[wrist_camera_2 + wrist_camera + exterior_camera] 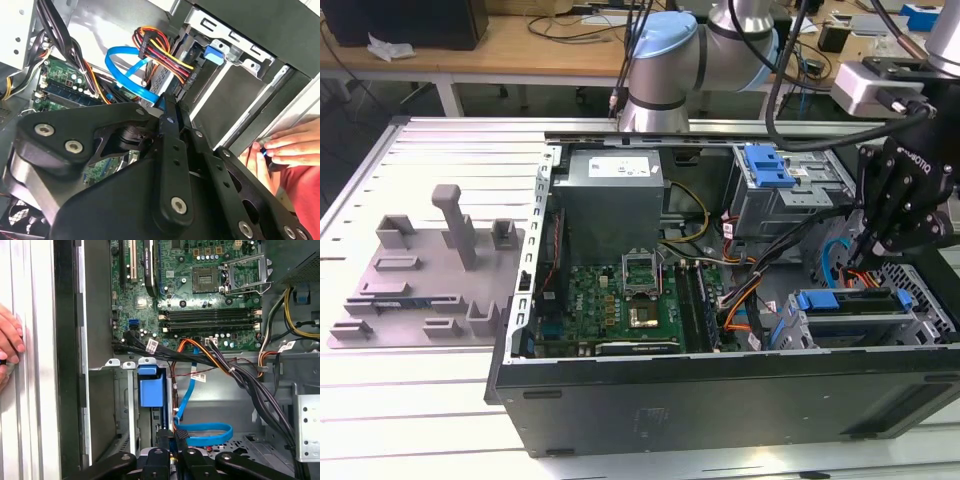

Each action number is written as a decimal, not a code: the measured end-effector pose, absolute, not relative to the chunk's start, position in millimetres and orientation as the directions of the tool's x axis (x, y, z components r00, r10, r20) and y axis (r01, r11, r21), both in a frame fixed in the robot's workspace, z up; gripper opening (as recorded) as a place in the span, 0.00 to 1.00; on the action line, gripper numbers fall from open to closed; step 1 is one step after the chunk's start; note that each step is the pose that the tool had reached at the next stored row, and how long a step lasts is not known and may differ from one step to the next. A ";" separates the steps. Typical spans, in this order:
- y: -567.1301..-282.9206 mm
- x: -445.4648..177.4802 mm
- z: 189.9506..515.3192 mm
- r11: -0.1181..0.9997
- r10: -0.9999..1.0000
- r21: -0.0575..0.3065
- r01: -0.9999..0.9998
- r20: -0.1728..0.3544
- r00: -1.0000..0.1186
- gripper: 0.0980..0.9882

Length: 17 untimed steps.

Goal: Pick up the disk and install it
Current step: 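Insert the second disk wire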

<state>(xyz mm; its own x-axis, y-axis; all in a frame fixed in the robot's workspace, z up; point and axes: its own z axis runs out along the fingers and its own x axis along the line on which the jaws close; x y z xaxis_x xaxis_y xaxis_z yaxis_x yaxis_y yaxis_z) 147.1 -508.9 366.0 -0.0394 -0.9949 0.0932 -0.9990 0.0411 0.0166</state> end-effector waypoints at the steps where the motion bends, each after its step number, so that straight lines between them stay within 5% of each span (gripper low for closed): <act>1: -510.1 147.1 365.8 0.041 -0.995 0.016 -0.999 0.091 -0.039 0.07; 17: -523.9 146.7 358.1 0.024 -0.998 0.009 -1.000 0.063 -0.024 0.07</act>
